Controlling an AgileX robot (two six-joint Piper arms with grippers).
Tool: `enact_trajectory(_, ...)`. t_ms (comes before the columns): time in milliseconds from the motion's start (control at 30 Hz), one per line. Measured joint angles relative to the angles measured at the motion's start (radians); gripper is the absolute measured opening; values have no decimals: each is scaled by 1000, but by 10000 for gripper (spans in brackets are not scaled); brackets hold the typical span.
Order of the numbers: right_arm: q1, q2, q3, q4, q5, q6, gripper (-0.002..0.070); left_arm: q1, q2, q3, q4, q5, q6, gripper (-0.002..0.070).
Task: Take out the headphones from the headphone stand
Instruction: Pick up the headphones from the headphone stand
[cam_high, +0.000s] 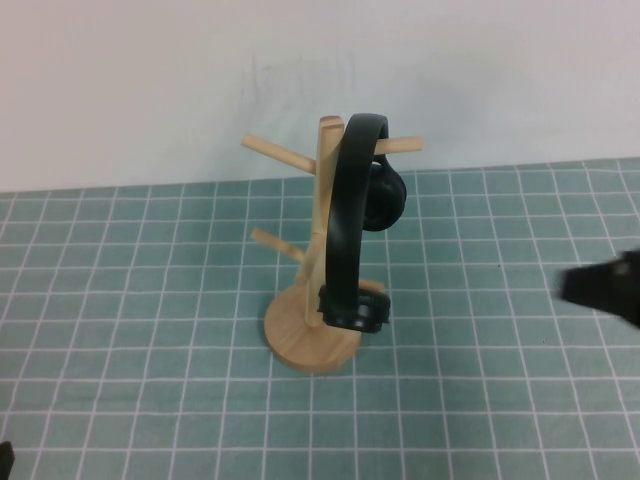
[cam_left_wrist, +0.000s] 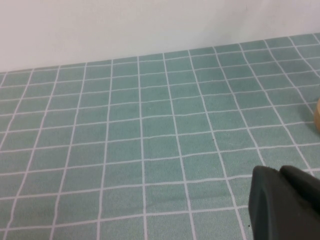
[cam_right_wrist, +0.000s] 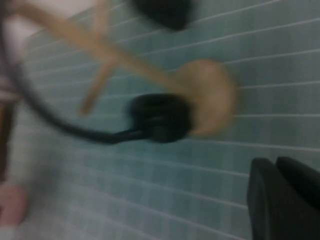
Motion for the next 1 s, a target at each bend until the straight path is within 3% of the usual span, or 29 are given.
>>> enact_trajectory(133, 113, 116, -6, 275, 14, -277, 32, 0, 0, 0, 0, 0, 0, -6)
enact_trajectory(200, 170, 156, -27, 352, 5, -353, 112, 0, 0, 0, 0, 0, 0, -6)
enact_trajectory(333, 253, 229, -97, 444, 8, -459, 343, 0, 0, 0, 0, 0, 0, -6)
enact_trajectory(433, 297, 278, -165, 475, 16, -502, 421, 0, 0, 0, 0, 0, 0, -6)
enact_trajectory(1000, 336, 501, -355, 577, 55, -517, 447, 0, 0, 0, 0, 0, 0, -6)
